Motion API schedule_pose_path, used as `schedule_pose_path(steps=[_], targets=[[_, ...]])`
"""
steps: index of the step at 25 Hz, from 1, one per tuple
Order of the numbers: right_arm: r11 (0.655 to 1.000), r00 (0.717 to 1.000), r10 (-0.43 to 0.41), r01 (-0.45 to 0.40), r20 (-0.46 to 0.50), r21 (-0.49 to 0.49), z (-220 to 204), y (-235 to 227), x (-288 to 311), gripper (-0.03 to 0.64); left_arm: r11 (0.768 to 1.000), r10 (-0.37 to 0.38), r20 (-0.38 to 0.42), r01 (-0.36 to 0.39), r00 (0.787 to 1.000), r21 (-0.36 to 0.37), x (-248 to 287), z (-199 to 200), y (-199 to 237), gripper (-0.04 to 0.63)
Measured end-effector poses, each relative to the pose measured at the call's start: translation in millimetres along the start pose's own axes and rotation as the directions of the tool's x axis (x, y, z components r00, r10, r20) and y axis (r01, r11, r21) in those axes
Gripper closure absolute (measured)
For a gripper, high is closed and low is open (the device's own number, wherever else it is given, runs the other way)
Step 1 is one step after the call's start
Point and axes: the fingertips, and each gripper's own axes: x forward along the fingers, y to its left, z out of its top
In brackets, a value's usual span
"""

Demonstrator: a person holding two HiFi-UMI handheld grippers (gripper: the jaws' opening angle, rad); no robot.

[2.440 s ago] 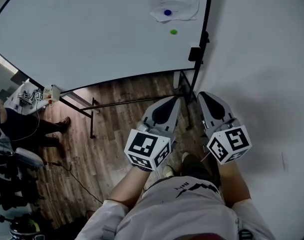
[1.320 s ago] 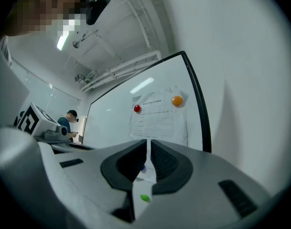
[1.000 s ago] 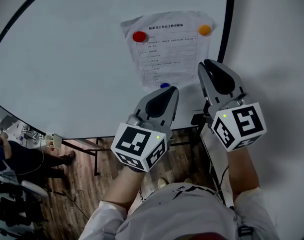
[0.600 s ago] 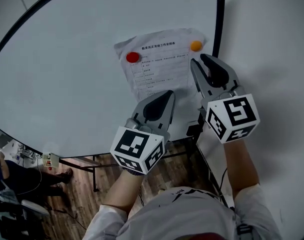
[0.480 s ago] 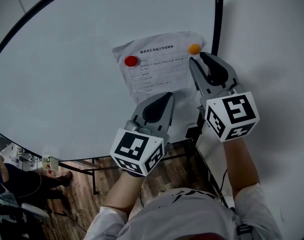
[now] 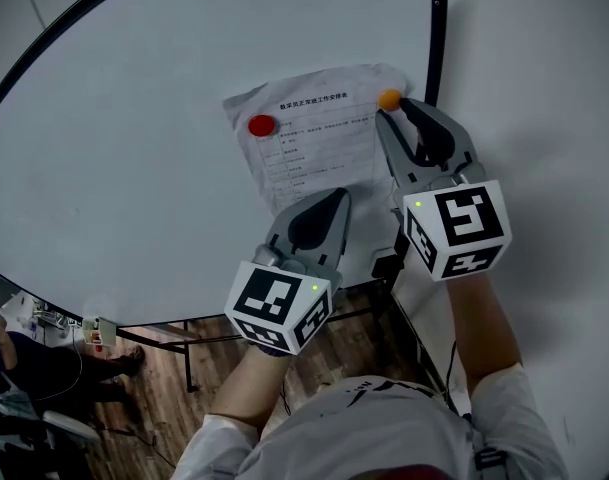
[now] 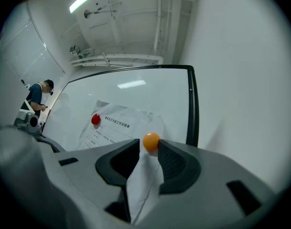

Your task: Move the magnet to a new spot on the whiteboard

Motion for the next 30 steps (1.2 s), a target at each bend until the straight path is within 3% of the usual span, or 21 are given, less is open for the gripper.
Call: schedule_pose_path(steps=[13, 17, 30], targets=[[0.998, 0.999, -0.037, 0.036, -0.030, -0.042, 1.6, -2.7, 7.1, 0.479, 1.000, -0.011, -0.004, 0.011, 1.000, 0.000, -2.6, -2.4, 2.3, 0.584], [0.994, 0.996, -0.084, 0.081, -0.038, -0.078, -0.3, -5.7, 8.9, 0.479, 1.000, -0.008, -0.006, 0.008, 1.000, -0.001, -3.2, -3.5, 4.9, 0.584], [0.997, 0.997, -0.070, 0.069, -0.033, -0.037, -3.9, -8.4, 3.5, 0.488, 1.000, -0.003, -0.015, 0.003, 1.000, -0.009, -6.3, -8.6, 3.6, 0.584]])
